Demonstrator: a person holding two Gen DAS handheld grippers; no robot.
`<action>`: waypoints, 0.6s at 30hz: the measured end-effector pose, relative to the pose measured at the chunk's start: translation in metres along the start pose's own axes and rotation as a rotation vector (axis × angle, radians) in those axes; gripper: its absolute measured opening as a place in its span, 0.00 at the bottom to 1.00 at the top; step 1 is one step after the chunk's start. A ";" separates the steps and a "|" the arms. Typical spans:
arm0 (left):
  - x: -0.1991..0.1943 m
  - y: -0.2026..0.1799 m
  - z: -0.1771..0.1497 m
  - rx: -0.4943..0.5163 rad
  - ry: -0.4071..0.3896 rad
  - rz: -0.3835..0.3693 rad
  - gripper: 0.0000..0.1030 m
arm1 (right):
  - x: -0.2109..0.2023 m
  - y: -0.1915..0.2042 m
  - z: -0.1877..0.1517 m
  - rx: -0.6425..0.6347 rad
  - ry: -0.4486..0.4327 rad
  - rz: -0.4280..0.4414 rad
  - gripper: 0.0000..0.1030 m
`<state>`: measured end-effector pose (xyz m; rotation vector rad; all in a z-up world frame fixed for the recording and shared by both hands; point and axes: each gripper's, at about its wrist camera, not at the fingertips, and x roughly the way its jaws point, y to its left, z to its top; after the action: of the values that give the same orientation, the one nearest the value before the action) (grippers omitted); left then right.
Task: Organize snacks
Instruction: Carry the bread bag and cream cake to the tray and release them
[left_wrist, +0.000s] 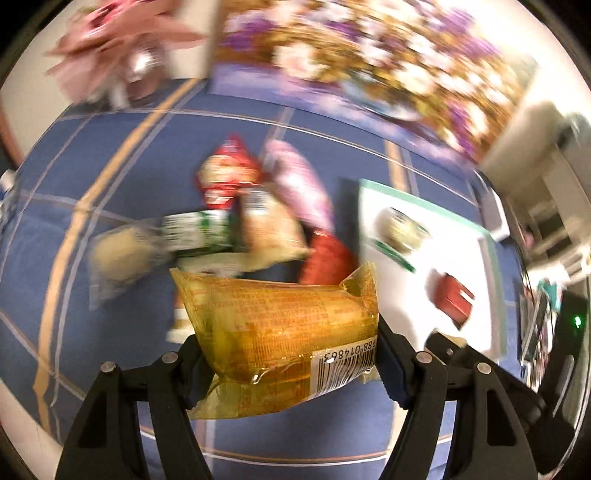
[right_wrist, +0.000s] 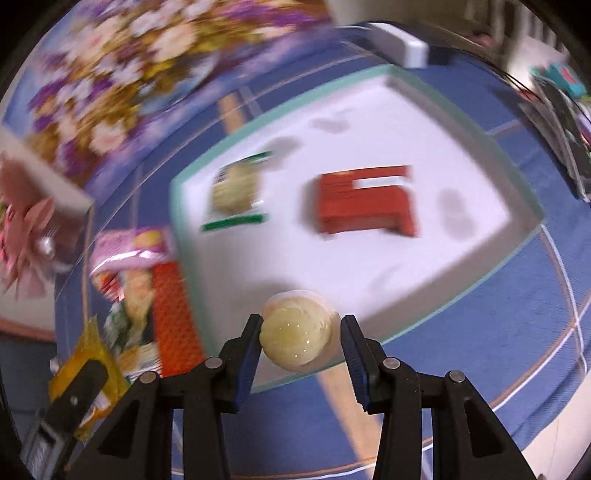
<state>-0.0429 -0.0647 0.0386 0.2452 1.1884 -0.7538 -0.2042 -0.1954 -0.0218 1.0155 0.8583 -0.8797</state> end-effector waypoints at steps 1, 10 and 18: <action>0.003 -0.010 -0.002 0.025 0.004 -0.014 0.73 | 0.000 -0.009 0.004 0.019 -0.003 -0.005 0.44; 0.030 -0.061 -0.006 0.107 0.020 -0.086 0.73 | -0.003 -0.051 0.021 0.099 -0.032 -0.010 0.45; 0.042 -0.079 -0.003 0.157 0.003 -0.125 0.73 | 0.001 -0.055 0.028 0.106 -0.042 0.008 0.45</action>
<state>-0.0892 -0.1381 0.0159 0.3042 1.1568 -0.9587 -0.2486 -0.2369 -0.0327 1.0877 0.7785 -0.9444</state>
